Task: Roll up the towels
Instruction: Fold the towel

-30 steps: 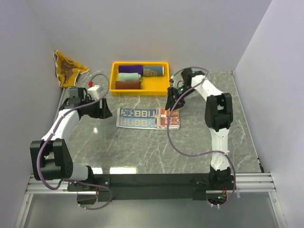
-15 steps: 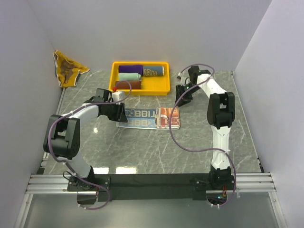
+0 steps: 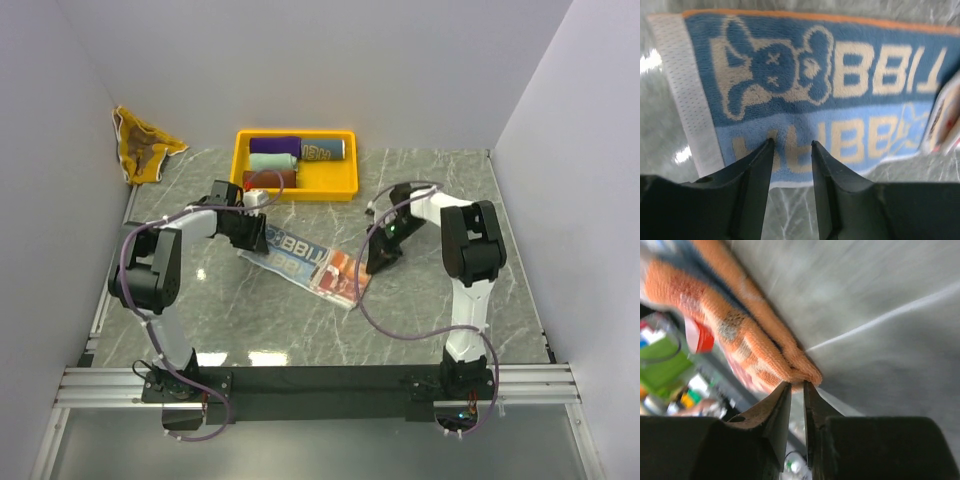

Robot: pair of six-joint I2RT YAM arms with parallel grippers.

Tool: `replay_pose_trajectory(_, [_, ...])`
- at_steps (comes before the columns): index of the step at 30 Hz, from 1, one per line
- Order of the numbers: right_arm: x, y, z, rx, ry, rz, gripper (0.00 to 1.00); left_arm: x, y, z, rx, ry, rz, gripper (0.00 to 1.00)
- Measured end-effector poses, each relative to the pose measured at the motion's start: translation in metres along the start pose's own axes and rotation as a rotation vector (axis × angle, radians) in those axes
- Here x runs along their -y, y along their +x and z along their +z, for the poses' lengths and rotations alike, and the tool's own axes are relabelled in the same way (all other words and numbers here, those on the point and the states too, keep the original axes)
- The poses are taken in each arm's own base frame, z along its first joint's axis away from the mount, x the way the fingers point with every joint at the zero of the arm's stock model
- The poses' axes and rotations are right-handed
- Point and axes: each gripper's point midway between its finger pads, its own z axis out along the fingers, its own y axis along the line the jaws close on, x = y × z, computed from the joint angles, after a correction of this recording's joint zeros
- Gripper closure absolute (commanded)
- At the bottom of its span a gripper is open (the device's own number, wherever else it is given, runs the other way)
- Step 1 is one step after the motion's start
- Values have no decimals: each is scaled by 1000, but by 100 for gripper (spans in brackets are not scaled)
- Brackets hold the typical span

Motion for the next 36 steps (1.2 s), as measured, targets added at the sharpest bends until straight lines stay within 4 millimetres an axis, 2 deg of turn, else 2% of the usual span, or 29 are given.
replay_pose_trajectory(4, [-27,47,17,-92,-78,-19,68,-3,-18,10,8,23,28,58])
replay_pose_trajectory(6, [-42,65,21,-130,-119,-40,65,-3,-34,19,20,50,45,54])
replay_pose_trajectory(8, [-54,71,20,-142,-145,-67,61,-1,-50,26,38,73,71,46])
replay_pose_trajectory(9, [-58,70,18,-132,-151,-85,57,1,-58,29,50,92,84,43])
replay_pose_trajectory(11, [-59,61,7,-92,-153,-112,55,5,-69,32,68,112,112,38])
replay_pose_trajectory(15, [-40,31,-27,34,-104,-137,51,16,-76,29,91,155,148,28])
replay_pose_trajectory(18, [-22,20,-51,112,-53,-123,51,25,-70,15,111,165,160,24])
replay_pose_trajectory(20, [-14,20,-58,128,-28,-108,51,32,-62,-1,121,165,165,23])
replay_pose_trajectory(24, [-9,29,-51,103,-19,-76,51,44,-56,-25,144,163,181,22])
replay_pose_trajectory(26, [-8,32,-48,94,-18,-53,51,45,-49,-30,145,156,179,20])
replay_pose_trajectory(29, [-5,28,-46,111,-8,-49,51,37,-30,-32,119,136,141,23])
replay_pose_trajectory(32, [0,22,-38,133,0,-60,53,18,-13,-30,89,92,77,28])
replay_pose_trajectory(36, [8,21,-18,110,5,-47,55,-7,-6,-30,73,25,14,30])
